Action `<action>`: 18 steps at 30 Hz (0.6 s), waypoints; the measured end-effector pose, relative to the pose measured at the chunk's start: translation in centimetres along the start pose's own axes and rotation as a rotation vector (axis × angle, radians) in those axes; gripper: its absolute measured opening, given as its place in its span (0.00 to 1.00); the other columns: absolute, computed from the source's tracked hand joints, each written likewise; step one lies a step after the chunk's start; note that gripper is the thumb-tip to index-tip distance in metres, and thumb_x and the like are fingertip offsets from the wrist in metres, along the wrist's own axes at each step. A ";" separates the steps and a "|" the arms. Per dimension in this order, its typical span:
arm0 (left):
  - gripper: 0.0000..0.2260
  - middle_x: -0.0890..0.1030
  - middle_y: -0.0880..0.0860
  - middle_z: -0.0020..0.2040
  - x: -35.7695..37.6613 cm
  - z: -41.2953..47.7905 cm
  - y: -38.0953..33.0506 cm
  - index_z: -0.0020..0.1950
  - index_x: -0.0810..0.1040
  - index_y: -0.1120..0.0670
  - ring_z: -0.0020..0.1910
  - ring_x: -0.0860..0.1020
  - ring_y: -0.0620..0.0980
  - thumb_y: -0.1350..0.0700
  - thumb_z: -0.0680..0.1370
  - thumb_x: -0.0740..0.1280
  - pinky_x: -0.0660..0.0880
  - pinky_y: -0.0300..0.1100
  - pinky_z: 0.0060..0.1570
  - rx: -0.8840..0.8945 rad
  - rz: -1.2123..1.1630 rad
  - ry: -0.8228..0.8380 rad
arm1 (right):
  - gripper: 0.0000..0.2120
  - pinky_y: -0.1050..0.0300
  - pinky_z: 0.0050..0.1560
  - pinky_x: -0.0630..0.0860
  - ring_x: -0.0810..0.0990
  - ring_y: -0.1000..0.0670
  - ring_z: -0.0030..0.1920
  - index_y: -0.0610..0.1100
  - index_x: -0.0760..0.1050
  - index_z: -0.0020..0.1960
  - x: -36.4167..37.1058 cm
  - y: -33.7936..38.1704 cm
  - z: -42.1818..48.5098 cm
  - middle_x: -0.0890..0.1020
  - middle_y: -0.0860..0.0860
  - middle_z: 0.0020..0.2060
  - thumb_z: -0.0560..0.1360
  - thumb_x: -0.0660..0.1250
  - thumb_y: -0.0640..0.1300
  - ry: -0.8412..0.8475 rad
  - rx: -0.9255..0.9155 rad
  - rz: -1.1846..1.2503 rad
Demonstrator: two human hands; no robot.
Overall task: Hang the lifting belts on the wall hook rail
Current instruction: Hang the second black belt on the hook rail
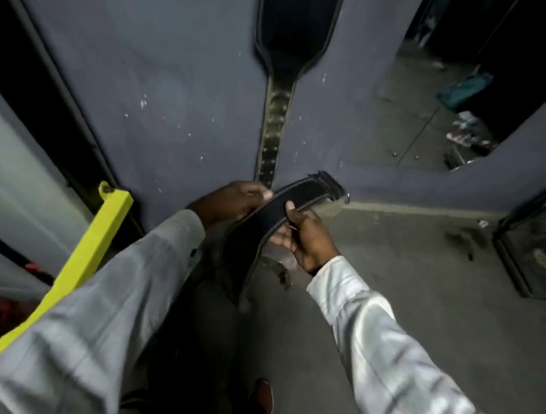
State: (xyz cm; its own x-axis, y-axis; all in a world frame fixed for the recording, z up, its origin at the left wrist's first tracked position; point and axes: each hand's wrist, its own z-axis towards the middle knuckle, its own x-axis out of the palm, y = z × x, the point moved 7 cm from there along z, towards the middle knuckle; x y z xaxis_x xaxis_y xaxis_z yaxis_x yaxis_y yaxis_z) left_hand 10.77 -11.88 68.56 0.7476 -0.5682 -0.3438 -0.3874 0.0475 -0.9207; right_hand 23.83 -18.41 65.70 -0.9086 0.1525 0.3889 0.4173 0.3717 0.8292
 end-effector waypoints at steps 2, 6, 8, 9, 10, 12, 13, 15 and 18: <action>0.09 0.80 0.48 0.41 -0.5 -2.1 -3.5 0.60 0.77 0.58 0.33 0.78 0.35 0.57 0.82 0.62 0.74 0.32 0.32 0.049 -0.021 0.006 | 0.08 0.52 0.40 0.84 0.83 0.50 0.43 0.47 0.75 0.58 2.3 2.5 -2.9 0.83 0.47 0.49 0.83 0.60 0.46 0.076 -0.024 -0.173; 0.06 0.77 0.41 0.31 -1.2 -6.7 -8.3 0.57 0.73 0.56 0.30 0.75 0.35 0.61 0.81 0.63 0.71 0.35 0.30 0.146 -0.087 -0.050 | 0.08 0.48 0.42 0.83 0.81 0.53 0.37 0.49 0.70 0.46 5.1 8.2 -8.7 0.81 0.52 0.40 0.83 0.60 0.48 0.030 -0.149 -0.371; 0.07 0.71 0.43 0.28 -0.9 -8.8 -10.4 0.55 0.71 0.52 0.28 0.70 0.35 0.62 0.81 0.64 0.70 0.33 0.27 0.192 -0.133 -0.115 | 0.05 0.50 0.36 0.83 0.79 0.54 0.34 0.48 0.69 0.48 5.6 11.5 -11.5 0.78 0.50 0.40 0.83 0.60 0.45 -0.035 -0.287 -0.463; 0.07 0.68 0.44 0.30 -0.7 -9.5 -11.2 0.57 0.71 0.52 0.30 0.69 0.36 0.61 0.81 0.64 0.70 0.34 0.28 0.205 -0.160 -0.147 | 0.03 0.53 0.33 0.82 0.79 0.53 0.32 0.48 0.70 0.50 5.9 12.9 -12.6 0.77 0.50 0.40 0.83 0.60 0.43 -0.051 -0.352 -0.536; 0.09 0.67 0.46 0.33 -0.4 -10.2 -12.0 0.59 0.70 0.52 0.34 0.70 0.39 0.60 0.81 0.65 0.70 0.36 0.31 0.214 -0.173 -0.162 | 0.02 0.54 0.31 0.81 0.78 0.53 0.32 0.47 0.70 0.52 6.2 14.4 -13.7 0.75 0.49 0.39 0.83 0.60 0.42 -0.056 -0.414 -0.606; 0.17 0.71 0.58 0.41 0.7 -11.3 -13.0 0.68 0.67 0.53 0.41 0.72 0.45 0.59 0.80 0.66 0.72 0.39 0.34 0.221 -0.166 -0.128 | 0.03 0.55 0.29 0.79 0.76 0.52 0.31 0.46 0.72 0.51 6.7 16.9 -15.8 0.74 0.50 0.37 0.82 0.60 0.40 -0.063 -0.509 -0.682; 0.22 0.72 0.65 0.47 1.3 -12.1 -13.6 0.72 0.65 0.53 0.42 0.74 0.45 0.59 0.80 0.66 0.73 0.38 0.34 0.212 -0.163 -0.097 | 0.05 0.55 0.30 0.78 0.76 0.52 0.31 0.47 0.72 0.50 7.0 18.1 -16.9 0.73 0.50 0.36 0.82 0.60 0.39 -0.069 -0.557 -0.694; 0.24 0.73 0.70 0.54 1.9 -13.1 -15.2 0.75 0.64 0.55 0.40 0.77 0.39 0.61 0.80 0.66 0.75 0.36 0.35 0.268 -0.131 -0.103 | 0.06 0.57 0.29 0.78 0.76 0.54 0.30 0.47 0.73 0.49 7.8 20.8 -18.7 0.74 0.51 0.36 0.82 0.61 0.39 -0.067 -0.654 -0.676; 0.22 0.80 0.55 0.57 0.6 -14.1 -19.3 0.71 0.69 0.56 0.54 0.80 0.46 0.59 0.77 0.68 0.76 0.45 0.61 0.441 -0.132 -0.274 | 0.12 0.54 0.32 0.80 0.80 0.53 0.36 0.47 0.72 0.64 9.0 23.2 -20.6 0.77 0.49 0.41 0.82 0.63 0.43 -0.032 -0.756 -0.655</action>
State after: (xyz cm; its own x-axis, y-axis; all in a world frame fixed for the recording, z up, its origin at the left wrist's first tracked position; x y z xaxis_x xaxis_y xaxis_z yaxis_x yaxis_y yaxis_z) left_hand 11.12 -24.74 88.75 0.9111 -0.3600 -0.2007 -0.0608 0.3642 -0.9293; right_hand 25.72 -27.23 96.72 -0.9590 0.1548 -0.2376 -0.2738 -0.2876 0.9178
